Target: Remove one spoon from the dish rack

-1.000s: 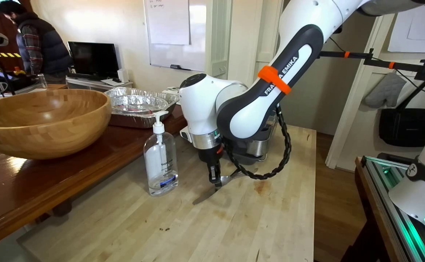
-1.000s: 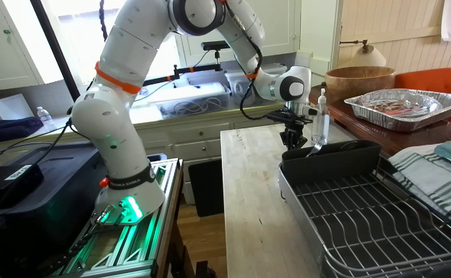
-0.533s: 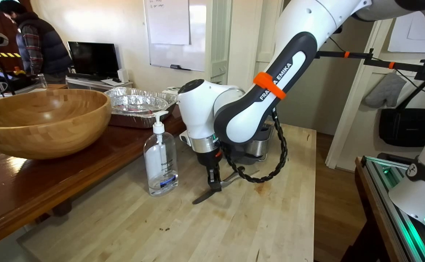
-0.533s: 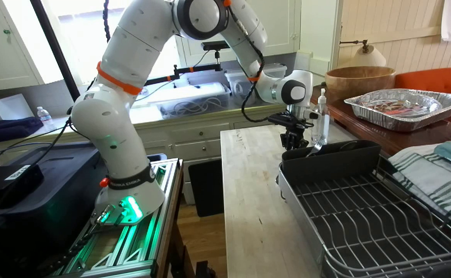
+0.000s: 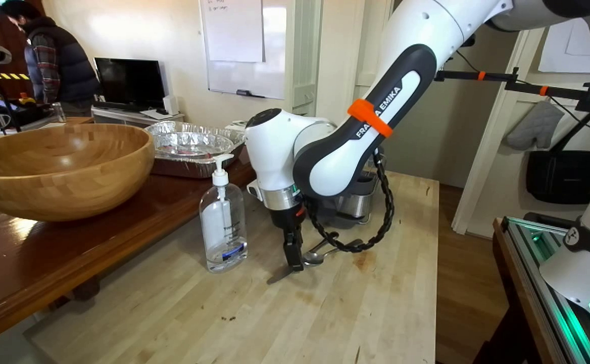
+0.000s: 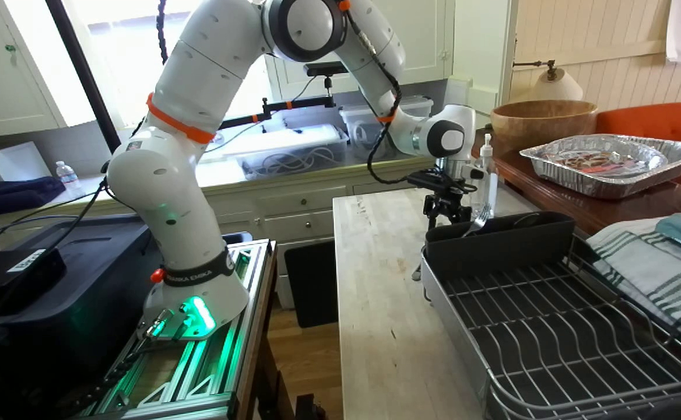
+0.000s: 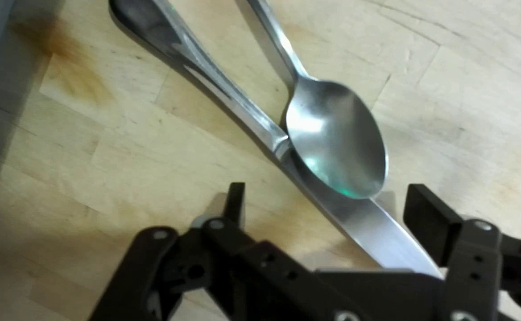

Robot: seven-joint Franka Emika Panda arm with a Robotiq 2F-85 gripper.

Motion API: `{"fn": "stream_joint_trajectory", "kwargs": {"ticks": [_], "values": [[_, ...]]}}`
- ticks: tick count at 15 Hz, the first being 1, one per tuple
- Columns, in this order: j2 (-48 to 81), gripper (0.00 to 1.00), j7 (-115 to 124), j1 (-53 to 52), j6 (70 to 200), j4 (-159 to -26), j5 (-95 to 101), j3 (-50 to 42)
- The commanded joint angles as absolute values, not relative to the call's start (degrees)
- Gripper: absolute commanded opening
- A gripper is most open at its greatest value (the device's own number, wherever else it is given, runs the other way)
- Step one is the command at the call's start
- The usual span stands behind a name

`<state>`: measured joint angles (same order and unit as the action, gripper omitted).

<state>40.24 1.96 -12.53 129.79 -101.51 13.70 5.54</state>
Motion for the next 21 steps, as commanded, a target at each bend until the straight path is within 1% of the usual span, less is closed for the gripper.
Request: {"fn": "stream_joint_trajectory", "kwargs": {"ticks": [1, 13, 21], "values": [[39.8, 1.0, 0.7, -12.3, 129.1, -100.8, 11.8, 6.0], [31.4, 1.0, 4.0, -12.5, 128.8, -102.5, 7.7, 6.0], [21.8, 1.0, 15.1, -13.2, 128.4, -106.7, 7.4, 4.2]]}}
